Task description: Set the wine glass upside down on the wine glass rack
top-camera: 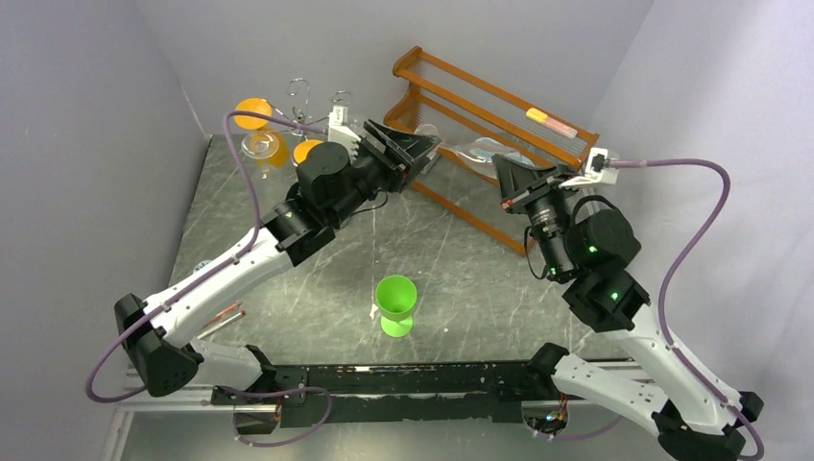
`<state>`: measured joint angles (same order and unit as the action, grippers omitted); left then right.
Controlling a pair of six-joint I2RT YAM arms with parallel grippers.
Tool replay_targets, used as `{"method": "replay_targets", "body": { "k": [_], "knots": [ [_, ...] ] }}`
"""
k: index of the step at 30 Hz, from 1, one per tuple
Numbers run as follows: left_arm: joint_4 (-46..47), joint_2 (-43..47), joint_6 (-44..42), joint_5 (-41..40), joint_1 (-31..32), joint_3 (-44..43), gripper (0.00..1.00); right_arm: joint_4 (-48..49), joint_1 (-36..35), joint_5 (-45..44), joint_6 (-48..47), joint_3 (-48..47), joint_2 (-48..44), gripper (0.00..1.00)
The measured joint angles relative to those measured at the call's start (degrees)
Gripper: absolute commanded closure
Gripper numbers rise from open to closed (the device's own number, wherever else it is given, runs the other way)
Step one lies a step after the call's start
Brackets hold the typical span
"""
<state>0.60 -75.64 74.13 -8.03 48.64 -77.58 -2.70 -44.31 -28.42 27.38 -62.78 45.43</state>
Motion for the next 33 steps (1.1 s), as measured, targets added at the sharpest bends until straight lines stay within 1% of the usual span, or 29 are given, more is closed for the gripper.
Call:
{"method": "replay_targets", "body": {
  "k": [3,8,14,16,17,19,24,25,27,28,31,33],
  "knots": [
    [1.73,-2.29,2.21,-1.44,0.90,-0.17,0.32,2.75,0.00,0.66,1.01,1.49,-1.97,1.00],
    [2.93,-5.57,4.90,-2.80,1.90,-0.87,0.34,6.01,0.00,2.32,2.91,4.07,-4.28,1.00],
    [4.31,-9.05,7.43,-4.70,3.34,-3.85,0.34,8.48,0.00,4.04,4.76,5.64,-6.16,1.00],
    [5.27,-9.44,8.35,-5.88,3.85,-4.22,0.37,8.98,0.00,4.44,5.33,6.16,-6.71,1.00],
    [5.70,-9.53,8.74,-6.23,3.98,-4.26,0.40,9.09,0.00,4.66,5.64,6.38,-6.91,1.00],
    [6.47,-9.66,9.44,-7.13,4.07,-4.33,0.52,9.31,0.00,4.90,6.16,6.82,-7.28,1.00],
    [8.37,-9.81,10.93,-8.72,4.07,-4.33,0.92,9.46,0.00,5.14,7.56,7.72,-8.31,1.00],
    [9.46,-9.81,11.72,-8.96,4.09,-4.33,0.94,9.16,0.02,5.09,7.82,7.96,-8.61,1.00],
    [12.13,-9.62,12.48,-9.55,3.96,-4.33,0.95,8.61,0.02,5.20,8.57,8.59,-9.27,1.00],
    [12.52,-9.42,12.41,-9.66,3.96,-4.33,0.95,8.66,0.02,5.38,8.85,8.59,-9.33,0.91],
    [13.70,-9.40,11.10,-9.57,4.09,-4.02,0.95,8.22,0.02,5.51,9.49,8.55,-9.62,0.57],
    [14.62,-9.27,8.31,-9.53,4.07,-3.21,0.95,6.43,0.00,5.53,9.66,8.28,-9.62,0.41]
  ]
}}
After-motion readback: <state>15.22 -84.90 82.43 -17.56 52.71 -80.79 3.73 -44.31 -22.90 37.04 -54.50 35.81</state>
